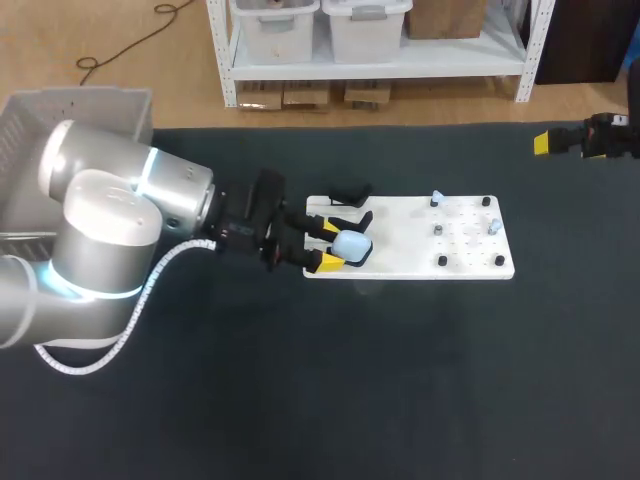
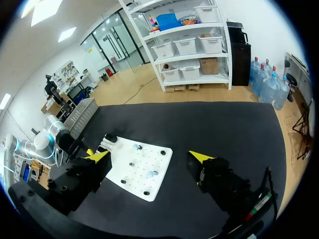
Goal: Pick up each earbud case from the left stands, insert the matching earbuds, close the lid, and place the case in the box.
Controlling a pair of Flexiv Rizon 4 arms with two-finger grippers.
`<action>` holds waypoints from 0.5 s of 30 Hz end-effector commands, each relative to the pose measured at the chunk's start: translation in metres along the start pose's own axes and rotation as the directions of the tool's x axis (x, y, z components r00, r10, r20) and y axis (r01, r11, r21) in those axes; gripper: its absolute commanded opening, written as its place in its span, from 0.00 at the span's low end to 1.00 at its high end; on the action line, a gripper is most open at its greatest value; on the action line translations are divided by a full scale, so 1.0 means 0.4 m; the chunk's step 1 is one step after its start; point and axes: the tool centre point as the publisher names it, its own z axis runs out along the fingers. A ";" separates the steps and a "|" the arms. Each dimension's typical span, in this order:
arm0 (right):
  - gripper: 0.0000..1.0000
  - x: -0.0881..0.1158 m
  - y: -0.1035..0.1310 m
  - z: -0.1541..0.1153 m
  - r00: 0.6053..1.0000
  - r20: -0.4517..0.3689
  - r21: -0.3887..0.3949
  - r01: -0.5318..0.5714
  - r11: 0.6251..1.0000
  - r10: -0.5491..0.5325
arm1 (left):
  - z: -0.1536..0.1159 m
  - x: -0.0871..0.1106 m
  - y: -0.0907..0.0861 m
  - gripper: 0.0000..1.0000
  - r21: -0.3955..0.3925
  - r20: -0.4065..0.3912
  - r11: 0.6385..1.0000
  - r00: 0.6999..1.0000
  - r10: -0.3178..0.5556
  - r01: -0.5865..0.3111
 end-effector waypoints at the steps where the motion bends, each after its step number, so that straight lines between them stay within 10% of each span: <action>1: 1.00 0.000 0.001 0.000 1.000 0.000 0.001 0.000 1.000 0.000 | 0.010 0.003 0.006 0.52 -0.001 0.006 1.000 1.000 0.004 -0.004; 15: 1.00 0.000 0.001 0.000 1.000 0.000 0.001 0.000 1.000 0.000 | 0.018 0.002 0.009 0.46 0.007 0.013 1.000 1.000 0.003 -0.003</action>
